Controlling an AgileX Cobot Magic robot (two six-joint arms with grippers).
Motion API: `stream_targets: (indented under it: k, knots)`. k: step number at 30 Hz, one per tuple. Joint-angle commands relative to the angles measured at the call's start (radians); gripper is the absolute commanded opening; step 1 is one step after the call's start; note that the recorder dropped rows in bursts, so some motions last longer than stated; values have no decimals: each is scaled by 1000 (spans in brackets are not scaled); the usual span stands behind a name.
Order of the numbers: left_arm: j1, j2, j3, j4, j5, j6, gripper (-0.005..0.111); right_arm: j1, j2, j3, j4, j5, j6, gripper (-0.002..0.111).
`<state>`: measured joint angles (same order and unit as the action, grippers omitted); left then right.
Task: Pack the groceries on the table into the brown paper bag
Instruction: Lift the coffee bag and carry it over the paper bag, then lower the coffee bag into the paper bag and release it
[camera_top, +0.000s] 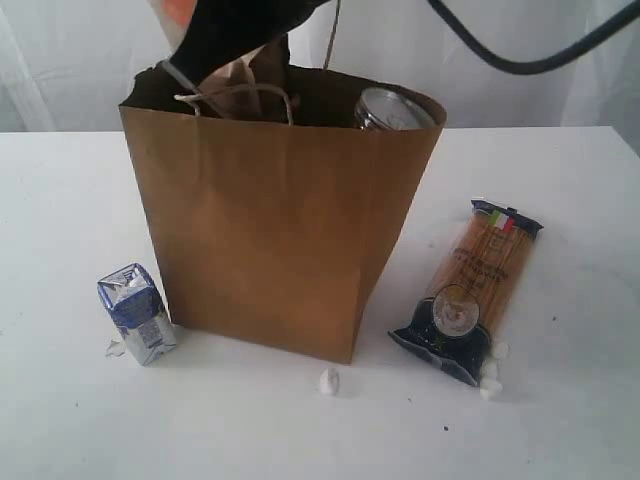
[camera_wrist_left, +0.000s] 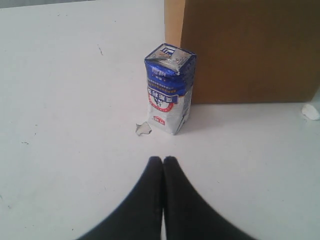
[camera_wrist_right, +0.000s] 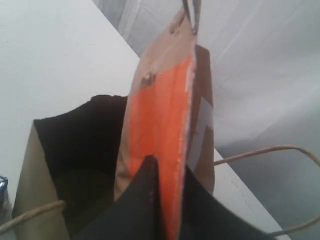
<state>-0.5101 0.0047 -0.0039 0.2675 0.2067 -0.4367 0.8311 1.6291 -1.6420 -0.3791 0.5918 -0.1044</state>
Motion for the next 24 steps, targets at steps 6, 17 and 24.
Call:
stream_targets:
  k: [6, 17, 24]
  knots:
    - [-2, -5, 4, 3, 5, -9, 1, -4, -37, -8, 10, 121, 41, 0]
    - [-2, -5, 4, 3, 5, -9, 1, -4, -2, -8, 85, 110, 34, 0]
    - [-2, -5, 4, 3, 5, -9, 1, -4, 71, -8, 116, 86, 12, 0]
